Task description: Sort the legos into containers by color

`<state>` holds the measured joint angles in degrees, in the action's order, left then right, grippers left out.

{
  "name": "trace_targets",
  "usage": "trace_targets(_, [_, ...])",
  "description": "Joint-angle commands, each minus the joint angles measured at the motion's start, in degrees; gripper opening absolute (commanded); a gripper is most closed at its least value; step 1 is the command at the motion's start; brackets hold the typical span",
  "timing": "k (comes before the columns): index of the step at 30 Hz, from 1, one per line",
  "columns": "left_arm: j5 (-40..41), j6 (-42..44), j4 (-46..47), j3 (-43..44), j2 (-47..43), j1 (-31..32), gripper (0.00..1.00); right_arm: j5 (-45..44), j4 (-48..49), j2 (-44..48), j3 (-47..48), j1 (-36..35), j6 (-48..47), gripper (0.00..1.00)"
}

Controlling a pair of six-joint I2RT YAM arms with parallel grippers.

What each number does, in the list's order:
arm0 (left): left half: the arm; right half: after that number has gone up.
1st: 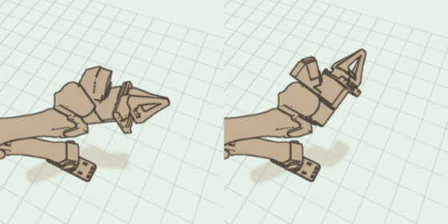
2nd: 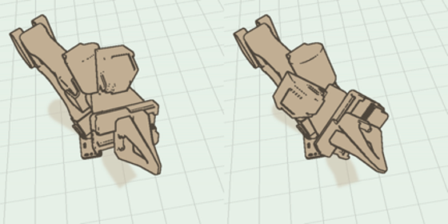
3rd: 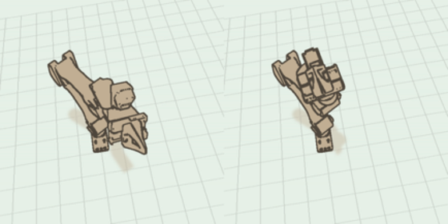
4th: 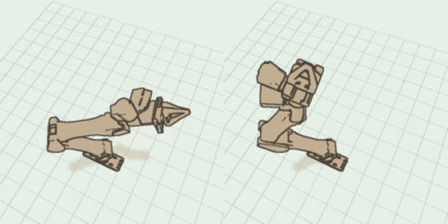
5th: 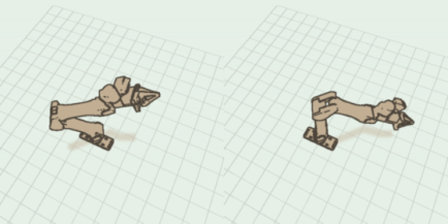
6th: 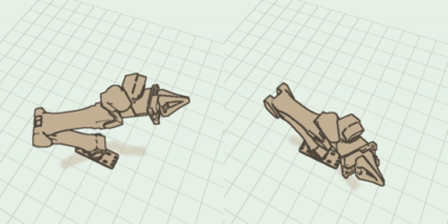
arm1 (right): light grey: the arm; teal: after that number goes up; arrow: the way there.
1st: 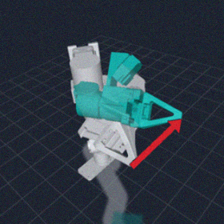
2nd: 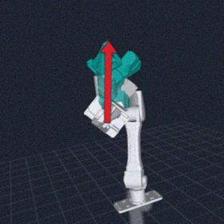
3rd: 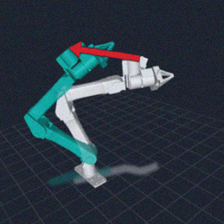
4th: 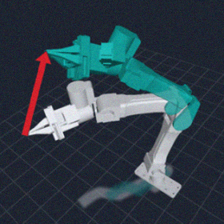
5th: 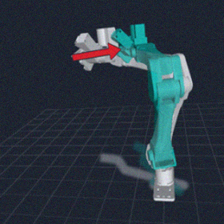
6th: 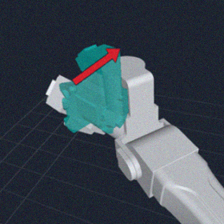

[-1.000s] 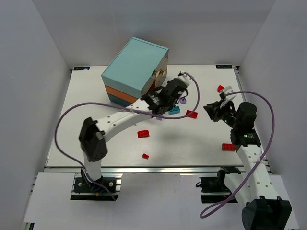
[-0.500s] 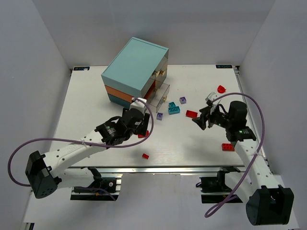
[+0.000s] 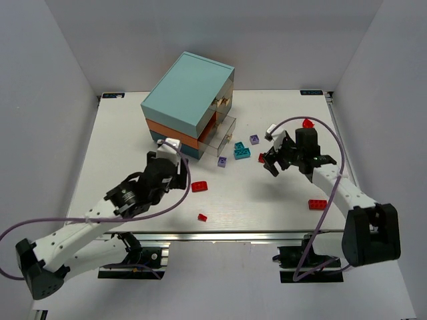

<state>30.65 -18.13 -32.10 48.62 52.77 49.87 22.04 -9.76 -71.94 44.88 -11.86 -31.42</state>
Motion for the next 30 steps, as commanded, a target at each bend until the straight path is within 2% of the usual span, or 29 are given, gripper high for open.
trace_targets(1, [8.4, 2.4, 0.7, -2.2, -5.4, 0.3, 0.83, -7.4, -0.5, -3.8, 3.5, -0.9, -6.6, 0.89])
trace_targets(6, [7.0, 3.5, 1.7, -2.7, -10.0, -0.3, 0.85, -6.8, -3.2, -14.5, 9.9, -1.0, -13.0, 0.88])
trace_targets(10, [7.3, 3.8, 1.6, -2.8, -11.5, -0.3, 0.85, -5.3, -5.9, -21.5, 15.9, -1.0, -14.5, 0.86])
trace_targets(15, [7.1, 4.1, 2.1, -3.2, -12.8, -0.3, 0.85, -2.5, -10.4, -29.3, 21.6, -1.0, -15.9, 0.79])
trace_targets(24, [6.4, 4.9, 2.7, -3.4, -13.3, -0.3, 0.85, -2.8, -11.3, -32.9, 21.2, -1.1, -16.9, 0.75])
trace_targets(25, [6.3, 4.9, 2.7, -3.4, -13.2, -0.3, 0.86, -3.1, -11.4, -33.3, 21.4, -0.9, -17.0, 0.73])
trace_targets(28, [6.1, 4.9, 2.8, -3.5, -13.0, -0.3, 0.85, -2.7, -11.8, -34.1, 21.4, -1.5, -17.5, 0.58])
trace_targets(29, [5.8, 4.9, 2.8, -3.6, -13.0, -0.3, 0.85, -1.5, -12.1, -33.8, 21.4, -0.7, -18.3, 0.47])
trace_targets(30, [5.5, 5.1, 3.1, -3.8, -13.0, -0.3, 0.86, -1.3, -12.6, -33.4, 21.4, -0.5, -18.5, 0.41])
